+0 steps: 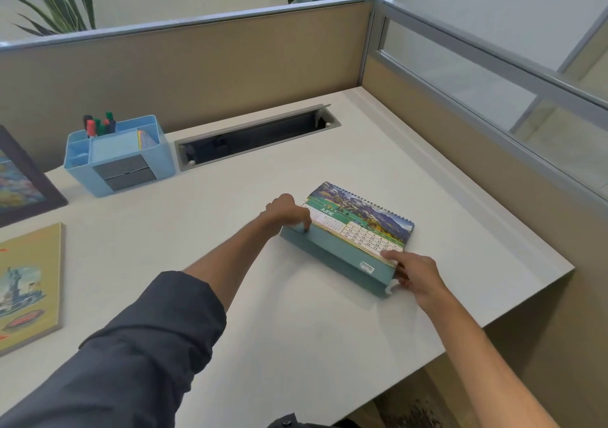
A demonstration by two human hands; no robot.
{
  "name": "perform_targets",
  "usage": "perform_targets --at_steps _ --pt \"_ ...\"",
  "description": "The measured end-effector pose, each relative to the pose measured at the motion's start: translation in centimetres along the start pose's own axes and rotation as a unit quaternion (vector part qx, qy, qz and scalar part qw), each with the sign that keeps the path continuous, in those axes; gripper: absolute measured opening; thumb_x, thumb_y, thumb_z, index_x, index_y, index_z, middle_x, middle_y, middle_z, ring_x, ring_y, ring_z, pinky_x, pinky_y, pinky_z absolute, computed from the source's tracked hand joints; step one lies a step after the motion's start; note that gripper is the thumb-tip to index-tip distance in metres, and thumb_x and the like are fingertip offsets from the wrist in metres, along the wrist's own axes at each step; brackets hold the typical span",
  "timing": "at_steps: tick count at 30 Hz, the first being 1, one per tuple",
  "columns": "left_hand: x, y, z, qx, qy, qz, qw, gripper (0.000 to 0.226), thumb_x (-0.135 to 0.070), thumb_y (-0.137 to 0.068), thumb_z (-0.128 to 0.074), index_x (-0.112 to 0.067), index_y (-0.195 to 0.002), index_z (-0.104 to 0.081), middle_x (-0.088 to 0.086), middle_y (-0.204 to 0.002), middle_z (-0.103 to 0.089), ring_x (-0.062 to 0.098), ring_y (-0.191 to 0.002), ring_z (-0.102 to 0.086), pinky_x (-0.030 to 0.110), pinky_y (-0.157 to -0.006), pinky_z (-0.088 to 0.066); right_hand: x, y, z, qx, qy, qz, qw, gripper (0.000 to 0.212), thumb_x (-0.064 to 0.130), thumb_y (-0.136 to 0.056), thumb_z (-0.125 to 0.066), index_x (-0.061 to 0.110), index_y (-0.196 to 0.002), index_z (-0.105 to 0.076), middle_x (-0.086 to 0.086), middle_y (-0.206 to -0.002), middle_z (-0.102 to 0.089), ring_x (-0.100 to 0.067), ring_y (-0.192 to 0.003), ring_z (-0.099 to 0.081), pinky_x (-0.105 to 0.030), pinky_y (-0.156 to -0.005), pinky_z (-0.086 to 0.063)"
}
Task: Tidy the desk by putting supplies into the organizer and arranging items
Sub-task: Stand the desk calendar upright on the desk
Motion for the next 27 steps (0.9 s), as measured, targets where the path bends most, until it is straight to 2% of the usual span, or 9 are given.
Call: perform_targets --at_steps 1,3,6,9,13,17,21,26,27 --pt "-0.5 0.1 0.1 0.02 0.025 -0.002 0.999 0.044 -0.012 -0.057 -0.075 -0.001 -0.095 -0.057 0.013 -0.104 -0.056 0.027 -0.096 -0.052 0.024 -0.062 -0.041 0.2 0.0 -0.5 0.017 0.01 -0.003 1.0 0.028 0.014 -0.075 -0.081 0.0 -0.096 -0.069 -0.014 -0.082 -0.072 -0.02 -0.058 -0.056 -0.026 -0.052 -0.04" --pt "-1.2 0.2 0.7 0.035 0.05 -0.003 0.998 0.04 -0.001 -0.067 -0.072 0.002 -0.101 -0.052 0.013 -0.103 -0.051 0.027 -0.093 -0.048 0.024 -0.062 -0.039 0.9 0.1 -1.4 0.055 0.015 0.0 0.998 0.03 0.009 -0.079 -0.078 -0.002 -0.104 -0.065 -0.014 -0.09 -0.073 -0.02 -0.065 -0.063 -0.025 -0.054 -0.047" --pt "-1.7 0.0 1.3 0.043 0.066 -0.016 0.997 0.043 0.002 -0.068 -0.072 0.002 -0.106 -0.052 0.016 -0.11 -0.056 0.026 -0.096 -0.05 0.027 -0.07 -0.043 2.8 0.1 -2.1 0.085 0.014 0.039 0.996 0.029 0.004 -0.085 -0.07 0.004 -0.113 -0.062 -0.009 -0.102 -0.071 -0.018 -0.082 -0.067 -0.024 -0.061 -0.051" --pt "-1.7 -0.8 1.7 0.025 0.086 -0.041 0.995 0.051 0.006 -0.069 -0.064 0.005 -0.116 -0.046 0.016 -0.11 -0.059 0.022 -0.09 -0.051 0.024 -0.062 -0.044 5.4 -0.6 -1.9 0.075 0.013 0.099 0.992 0.035 -0.002 -0.088 -0.064 0.01 -0.12 -0.056 -0.007 -0.114 -0.068 -0.018 -0.094 -0.066 -0.026 -0.069 -0.052" --pt "-2.2 -1.2 2.0 -0.008 0.126 -0.074 0.989 0.051 -0.003 -0.087 -0.051 -0.002 -0.131 -0.024 0.008 -0.111 -0.052 0.023 -0.105 -0.052 0.034 -0.08 -0.054 8.2 -1.2 -2.0 0.069 0.031 0.145 0.987 0.034 -0.007 -0.094 -0.052 0.018 -0.118 -0.051 -0.005 -0.117 -0.064 -0.021 -0.106 -0.061 -0.03 -0.084 -0.053" --pt "-2.2 -1.7 1.7 -0.009 0.146 -0.106 0.984 0.037 -0.004 -0.089 -0.046 -0.004 -0.122 -0.03 0.009 -0.11 -0.054 0.021 -0.101 -0.052 0.031 -0.071 -0.05 9.2 -2.1 -2.2 0.061 0.038 0.17 0.983 0.036 -0.008 -0.096 -0.046 0.021 -0.117 -0.05 -0.004 -0.117 -0.063 -0.022 -0.109 -0.058 -0.032 -0.088 -0.052" --pt "-1.8 -2.7 1.6 -0.025 0.16 -0.124 0.979 0.033 0.0 -0.087 -0.043 -0.01 -0.117 -0.033 0.008 -0.114 -0.056 0.024 -0.107 -0.055 0.044 -0.087 -0.056 9.4 -2.7 -2.9 0.067 0.01 0.201 0.977 0.039 -0.004 -0.096 -0.037 0.024 -0.118 -0.052 0.003 -0.112 -0.065 -0.021 -0.109 -0.06 -0.028 -0.083 -0.054" --pt "-1.5 -3.9 1.7 -0.04 0.182 -0.133 0.974 0.037 0.007 -0.084 -0.041 -0.011 -0.116 -0.033 0.005 -0.112 -0.056 0.024 -0.109 -0.055 0.04 -0.086 -0.056 9.8 -3.5 -4.6 0.072 0.036 0.239 0.968 0.043 -0.004 -0.094 -0.037 0.026 -0.121 -0.049 0.001 -0.118 -0.062 -0.018 -0.114 -0.056 -0.034 -0.094 -0.053" --pt "-1.2 -4.3 1.7 -0.042 0.186 -0.131 0.973 0.038 0.007 -0.084 -0.041 -0.011 -0.116 -0.033 0.005 -0.112 -0.056 0.025 -0.11 -0.055 0.041 -0.088 -0.056 9.9 -3.8 -5.0 0.075 0.047 0.244 0.966 0.043 -0.005 -0.093 -0.037 0.026 -0.121 -0.049 0.002 -0.117 -0.061 -0.017 -0.113 -0.055 -0.031 -0.094 -0.052"
Point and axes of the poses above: each hand's wrist, its own y-axis away from the middle knuckle, its own z-axis out of the back of the hand, x = y × z, the point moved 10 cm from there along -y, towards the middle knuckle
